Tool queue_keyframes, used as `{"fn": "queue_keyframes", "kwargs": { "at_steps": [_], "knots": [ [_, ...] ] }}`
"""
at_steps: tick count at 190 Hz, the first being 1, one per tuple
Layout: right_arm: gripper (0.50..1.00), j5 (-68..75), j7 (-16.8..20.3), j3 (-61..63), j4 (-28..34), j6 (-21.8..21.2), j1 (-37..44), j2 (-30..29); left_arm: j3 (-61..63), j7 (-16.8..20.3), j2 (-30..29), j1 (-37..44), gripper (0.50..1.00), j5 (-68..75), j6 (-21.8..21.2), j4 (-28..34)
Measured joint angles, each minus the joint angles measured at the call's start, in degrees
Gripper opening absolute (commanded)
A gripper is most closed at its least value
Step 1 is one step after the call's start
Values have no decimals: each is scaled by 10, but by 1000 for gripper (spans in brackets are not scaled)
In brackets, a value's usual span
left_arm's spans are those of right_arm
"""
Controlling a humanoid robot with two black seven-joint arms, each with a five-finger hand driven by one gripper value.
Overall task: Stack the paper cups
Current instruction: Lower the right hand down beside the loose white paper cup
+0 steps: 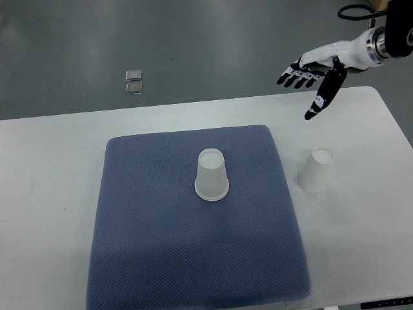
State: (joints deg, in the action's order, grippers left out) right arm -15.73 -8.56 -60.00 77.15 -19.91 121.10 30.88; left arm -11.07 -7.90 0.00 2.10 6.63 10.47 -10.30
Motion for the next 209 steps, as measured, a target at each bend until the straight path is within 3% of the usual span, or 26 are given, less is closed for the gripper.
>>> {"fn": "queue_keyframes", "kwargs": {
  "at_steps": [40,90,107,145,209],
  "knots": [
    [924,-21,35,-43,75,-64,118,-16,0,0,0,0,1000,0,0,0],
    [924,-21,49,-49,88,-97,154,-43,0,-1,0,0,1000,0,-1,3],
    [919,-21,52,-50,87,-68,141,-59,0,-1,0,0,1000,0,-1,5],
    [919,-18,76,-51,77,64,78,-75,0,-1,0,0,1000,0,-1,5],
    [919,-20,86,-58,45,101,-34,-80,-1,-1,0,0,1000,0,-1,5]
  ]
}}
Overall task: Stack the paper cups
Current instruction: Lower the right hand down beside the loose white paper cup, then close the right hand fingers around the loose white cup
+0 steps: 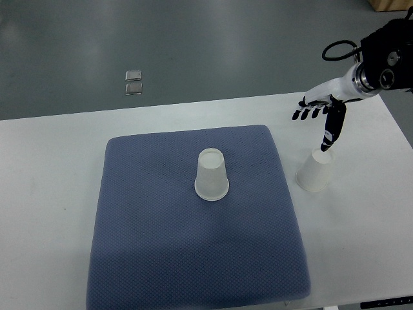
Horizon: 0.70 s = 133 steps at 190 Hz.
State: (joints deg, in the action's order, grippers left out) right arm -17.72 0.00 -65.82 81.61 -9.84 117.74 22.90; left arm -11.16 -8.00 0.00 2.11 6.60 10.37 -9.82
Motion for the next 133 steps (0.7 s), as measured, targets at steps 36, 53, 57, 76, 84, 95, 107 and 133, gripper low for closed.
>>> {"fn": "queue_keyframes", "kwargs": {
  "at_steps": [36,53,57,76,84,95,107,133],
  "knots": [
    [919,-1,0,0,-16,34,-49,-4,0,0,0,0,1000,0,0,1],
    [919,-2,0,-1,-23,42,-70,-12,-1,0,0,0,1000,0,0,1],
    [919,-2,0,-1,-25,43,-75,-14,-1,0,0,0,1000,0,0,1],
    [919,-3,-1,-1,-40,53,-102,-18,-1,0,0,0,1000,0,0,2],
    [919,-3,-1,-1,-45,58,-112,-20,-1,0,0,0,1000,0,0,2],
    [919,-5,-1,-1,-52,63,-123,-24,-1,0,0,0,1000,0,0,2],
    [919,-5,-1,-1,-59,65,-132,-27,-1,0,0,0,1000,0,0,2],
    [919,-6,-1,-9,-75,68,-150,-38,-1,0,0,0,1000,0,-1,2]
  ]
}}
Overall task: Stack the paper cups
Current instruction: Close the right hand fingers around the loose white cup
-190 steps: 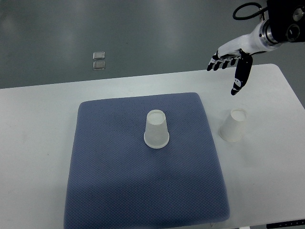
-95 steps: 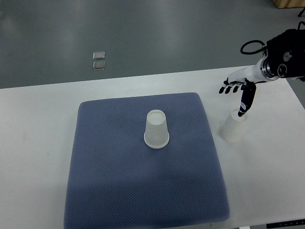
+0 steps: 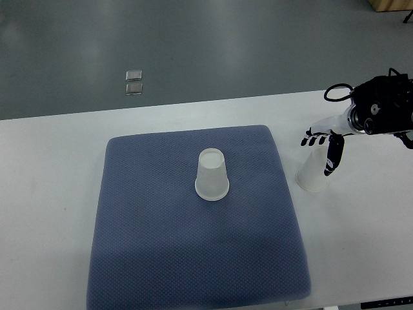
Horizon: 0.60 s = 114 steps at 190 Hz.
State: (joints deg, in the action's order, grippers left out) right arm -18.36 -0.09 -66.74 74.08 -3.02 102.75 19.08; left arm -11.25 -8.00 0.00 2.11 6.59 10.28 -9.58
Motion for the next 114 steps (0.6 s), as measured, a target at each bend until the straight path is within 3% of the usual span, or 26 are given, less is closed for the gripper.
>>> {"fn": "queue_keyframes", "kwargs": {
  "at_steps": [114],
  "knots": [
    [913,3,-1,-10,-23,15,-25,-19,0,0,0,0,1000,0,-1,0]
  ]
}}
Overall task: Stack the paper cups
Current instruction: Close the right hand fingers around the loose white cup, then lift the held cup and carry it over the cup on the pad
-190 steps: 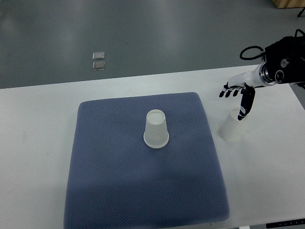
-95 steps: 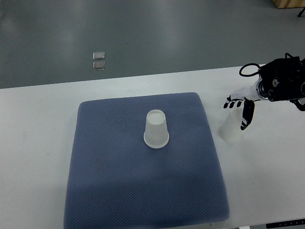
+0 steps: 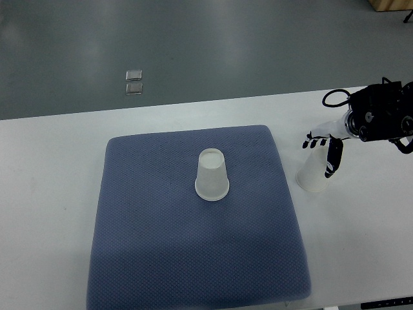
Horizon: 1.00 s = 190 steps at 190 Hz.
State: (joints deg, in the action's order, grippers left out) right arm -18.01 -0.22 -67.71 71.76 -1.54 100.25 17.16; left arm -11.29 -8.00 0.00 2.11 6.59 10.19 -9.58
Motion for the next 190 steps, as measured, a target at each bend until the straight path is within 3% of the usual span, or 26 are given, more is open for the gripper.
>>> {"fn": "queue_keyframes", "kwargs": {
  "at_steps": [71,102,155,190],
  "knots": [
    [901,2,-1,5,-20,1,-19,0,0,0,0,0,1000,0,0,0],
    [868,1,-2,5,-31,0,-28,0,0,0,0,0,1000,0,0,0],
    [736,-2,-3,4,-32,0,-31,-1,0,0,0,0,1000,0,0,0],
    [727,-3,-4,2,-32,-2,-30,0,0,0,0,0,1000,0,0,0]
  ]
}}
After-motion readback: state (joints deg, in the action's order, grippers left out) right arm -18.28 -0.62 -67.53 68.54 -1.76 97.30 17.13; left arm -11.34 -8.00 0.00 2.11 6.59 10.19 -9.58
